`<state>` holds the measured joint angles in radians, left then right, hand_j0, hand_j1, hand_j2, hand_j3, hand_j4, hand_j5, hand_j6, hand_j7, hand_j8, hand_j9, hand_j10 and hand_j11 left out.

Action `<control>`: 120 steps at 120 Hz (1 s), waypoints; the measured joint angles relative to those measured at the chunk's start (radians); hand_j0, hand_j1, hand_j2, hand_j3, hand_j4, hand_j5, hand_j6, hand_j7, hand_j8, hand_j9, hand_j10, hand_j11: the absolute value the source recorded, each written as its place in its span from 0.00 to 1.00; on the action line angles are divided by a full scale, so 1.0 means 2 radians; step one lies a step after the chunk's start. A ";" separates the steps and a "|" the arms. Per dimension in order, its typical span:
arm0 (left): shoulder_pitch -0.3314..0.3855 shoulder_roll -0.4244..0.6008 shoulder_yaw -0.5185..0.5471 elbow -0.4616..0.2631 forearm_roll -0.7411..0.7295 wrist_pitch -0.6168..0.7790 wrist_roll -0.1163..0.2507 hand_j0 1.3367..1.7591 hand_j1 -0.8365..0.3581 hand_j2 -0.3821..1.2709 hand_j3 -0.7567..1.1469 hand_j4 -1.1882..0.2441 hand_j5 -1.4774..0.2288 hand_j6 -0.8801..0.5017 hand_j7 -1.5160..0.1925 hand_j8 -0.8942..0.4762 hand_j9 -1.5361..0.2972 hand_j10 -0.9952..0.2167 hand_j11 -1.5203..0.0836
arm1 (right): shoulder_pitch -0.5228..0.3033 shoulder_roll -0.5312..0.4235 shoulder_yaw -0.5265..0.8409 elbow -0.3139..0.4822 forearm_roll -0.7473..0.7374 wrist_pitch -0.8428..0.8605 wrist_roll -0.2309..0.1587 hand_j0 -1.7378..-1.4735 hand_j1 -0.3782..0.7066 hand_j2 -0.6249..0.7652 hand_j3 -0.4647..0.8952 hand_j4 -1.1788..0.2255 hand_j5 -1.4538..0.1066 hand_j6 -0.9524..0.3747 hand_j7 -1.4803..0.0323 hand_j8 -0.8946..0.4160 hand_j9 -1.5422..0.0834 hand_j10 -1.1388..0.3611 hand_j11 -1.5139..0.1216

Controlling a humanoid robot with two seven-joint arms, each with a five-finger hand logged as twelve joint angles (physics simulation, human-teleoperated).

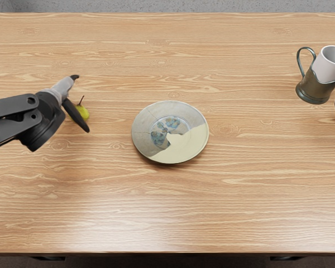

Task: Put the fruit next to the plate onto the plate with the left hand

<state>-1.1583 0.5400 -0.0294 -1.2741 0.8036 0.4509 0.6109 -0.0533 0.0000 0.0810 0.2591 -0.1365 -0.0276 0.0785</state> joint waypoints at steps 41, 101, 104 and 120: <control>0.019 -0.005 0.005 0.012 0.020 0.040 0.000 0.76 0.91 0.24 0.40 0.77 0.80 0.57 0.82 0.59 0.78 0.75 0.88 | 0.000 0.000 0.000 0.000 0.000 0.000 0.000 0.30 0.04 0.45 0.34 0.83 0.92 0.71 0.97 0.67 0.94 0.75 0.91; 0.018 -0.022 0.019 0.014 0.021 0.039 0.000 0.76 0.71 0.27 0.40 0.63 0.65 0.43 0.67 0.44 0.64 0.59 0.72 | 0.000 0.000 0.000 0.000 0.000 0.000 0.000 0.30 0.04 0.45 0.34 0.83 0.92 0.71 0.97 0.67 0.94 0.75 0.91; 0.018 -0.022 0.020 0.014 0.021 0.039 0.000 0.76 0.70 0.27 0.40 0.62 0.64 0.42 0.66 0.44 0.63 0.58 0.71 | 0.000 0.000 0.000 0.000 0.000 0.000 0.000 0.30 0.04 0.45 0.34 0.83 0.92 0.71 0.97 0.67 0.94 0.75 0.91; 0.020 -0.022 0.023 0.014 0.021 0.039 0.000 0.76 0.66 0.27 0.40 0.59 0.61 0.39 0.63 0.41 0.60 0.54 0.68 | 0.000 0.000 0.000 0.000 0.000 0.000 0.000 0.30 0.04 0.45 0.34 0.83 0.92 0.71 0.97 0.67 0.94 0.75 0.91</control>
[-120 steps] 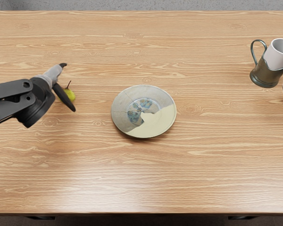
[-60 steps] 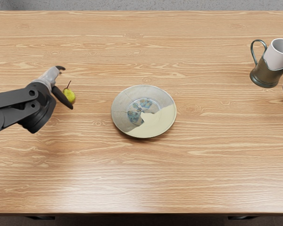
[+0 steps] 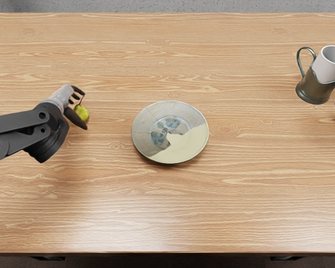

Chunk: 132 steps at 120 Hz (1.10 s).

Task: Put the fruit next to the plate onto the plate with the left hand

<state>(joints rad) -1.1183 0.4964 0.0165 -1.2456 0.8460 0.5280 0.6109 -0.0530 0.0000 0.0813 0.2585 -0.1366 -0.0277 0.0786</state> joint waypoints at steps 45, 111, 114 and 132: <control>0.001 0.000 0.003 0.000 0.000 0.000 0.000 0.76 0.57 0.28 0.40 0.53 0.54 0.33 0.56 0.34 0.54 0.47 0.60 | 0.000 0.000 0.000 0.000 0.000 0.000 0.000 0.30 0.04 0.45 0.34 0.83 0.92 0.71 0.97 0.67 0.94 0.75 0.91; 0.002 -0.001 0.011 0.000 0.003 0.000 0.000 0.76 0.47 0.30 0.40 0.45 0.48 0.21 0.50 0.27 0.47 0.38 0.52 | 0.000 0.000 0.000 0.000 0.000 0.000 0.000 0.30 0.04 0.45 0.34 0.83 0.92 0.71 0.97 0.67 0.94 0.75 0.91; 0.005 -0.001 0.010 0.000 0.005 0.000 0.000 0.76 0.47 0.29 0.40 0.44 0.48 0.20 0.49 0.27 0.46 0.38 0.52 | 0.000 0.000 0.000 0.000 0.000 0.000 0.000 0.30 0.04 0.45 0.34 0.83 0.92 0.71 0.97 0.67 0.94 0.75 0.91; 0.008 -0.001 0.010 0.000 0.009 0.001 0.000 0.75 0.47 0.34 0.40 0.41 0.49 0.20 0.48 0.26 0.44 0.37 0.50 | 0.000 0.000 0.000 0.000 0.000 0.000 0.000 0.30 0.04 0.45 0.34 0.83 0.92 0.71 0.97 0.67 0.94 0.75 0.91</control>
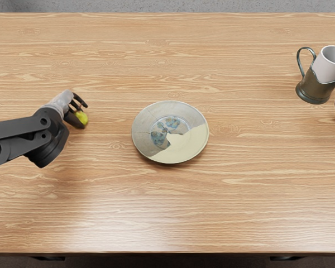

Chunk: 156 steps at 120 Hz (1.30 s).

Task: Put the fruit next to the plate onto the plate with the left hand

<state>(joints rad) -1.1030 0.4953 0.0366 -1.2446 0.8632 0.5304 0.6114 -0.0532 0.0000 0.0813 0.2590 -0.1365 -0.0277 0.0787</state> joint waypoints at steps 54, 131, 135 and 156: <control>0.008 -0.005 0.000 0.000 0.001 0.003 0.000 0.74 0.47 0.32 0.40 0.38 0.48 0.23 0.47 0.30 0.42 0.34 0.47 | 0.000 0.000 0.000 0.000 0.000 0.000 0.000 0.30 0.04 0.45 0.34 0.83 0.92 0.71 0.97 0.67 0.94 0.75 0.91; 0.003 -0.001 -0.017 0.000 -0.017 -0.012 0.000 0.75 0.46 0.41 0.40 0.35 0.36 0.25 0.38 0.29 0.35 0.25 0.39 | 0.000 0.000 0.000 -0.001 0.000 0.000 0.000 0.30 0.04 0.45 0.34 0.83 0.92 0.71 0.97 0.67 0.94 0.75 0.91; 0.004 0.002 -0.030 0.000 -0.019 -0.025 0.000 0.75 0.46 0.42 0.40 0.35 0.36 0.25 0.38 0.29 0.35 0.25 0.39 | 0.000 0.000 0.000 -0.001 0.000 0.000 0.000 0.30 0.04 0.45 0.34 0.83 0.92 0.71 0.97 0.67 0.94 0.75 0.91; 0.002 0.023 -0.094 0.000 -0.032 -0.100 0.000 0.75 0.47 0.40 0.40 0.36 0.34 0.24 0.37 0.28 0.35 0.25 0.39 | 0.000 0.000 0.001 -0.001 0.000 0.000 0.000 0.30 0.04 0.45 0.34 0.83 0.92 0.71 0.97 0.67 0.94 0.75 0.91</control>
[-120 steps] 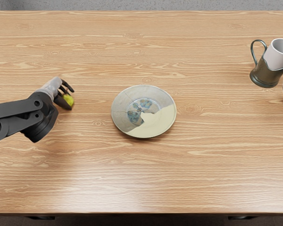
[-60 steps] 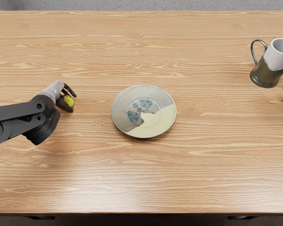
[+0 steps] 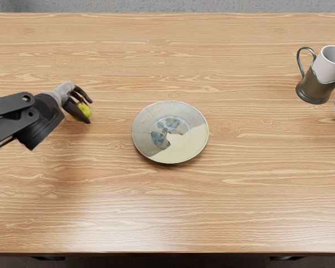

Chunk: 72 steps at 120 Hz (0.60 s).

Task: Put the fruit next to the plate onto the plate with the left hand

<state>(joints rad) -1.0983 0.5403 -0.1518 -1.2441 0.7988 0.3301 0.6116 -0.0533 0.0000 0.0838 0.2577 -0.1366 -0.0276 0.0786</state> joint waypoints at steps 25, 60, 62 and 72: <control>-0.001 0.000 -0.072 0.000 -0.021 -0.093 0.001 0.75 0.49 0.39 0.40 0.36 0.33 0.23 0.35 0.27 0.35 0.26 0.39 | 0.000 0.000 0.002 0.000 0.000 0.000 0.000 0.30 0.04 0.45 0.34 0.83 0.92 0.71 0.97 0.67 0.94 0.75 0.91; -0.015 -0.046 -0.113 0.000 -0.041 -0.145 0.000 0.76 0.46 0.44 0.40 0.37 0.32 0.23 0.35 0.28 0.35 0.26 0.40 | 0.000 0.000 0.003 0.000 0.000 0.000 0.001 0.30 0.04 0.45 0.34 0.83 0.92 0.71 0.97 0.67 0.94 0.75 0.91; -0.015 -0.049 -0.113 0.000 -0.042 -0.146 0.000 0.76 0.46 0.45 0.40 0.37 0.32 0.23 0.35 0.28 0.35 0.26 0.40 | 0.000 0.000 0.003 0.000 0.000 0.000 0.001 0.30 0.04 0.45 0.34 0.83 0.92 0.71 0.97 0.67 0.94 0.75 0.91; -0.015 -0.064 -0.114 0.000 -0.043 -0.148 0.000 0.76 0.45 0.45 0.40 0.37 0.32 0.23 0.35 0.29 0.35 0.27 0.40 | 0.000 0.000 0.003 0.000 0.000 0.000 0.001 0.30 0.04 0.45 0.34 0.83 0.92 0.71 0.97 0.67 0.94 0.75 0.91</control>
<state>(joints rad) -1.1289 0.4120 -0.3798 -1.2440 0.7136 0.0335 0.6119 -0.0537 0.0000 0.0902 0.2577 -0.1366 -0.0276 0.0797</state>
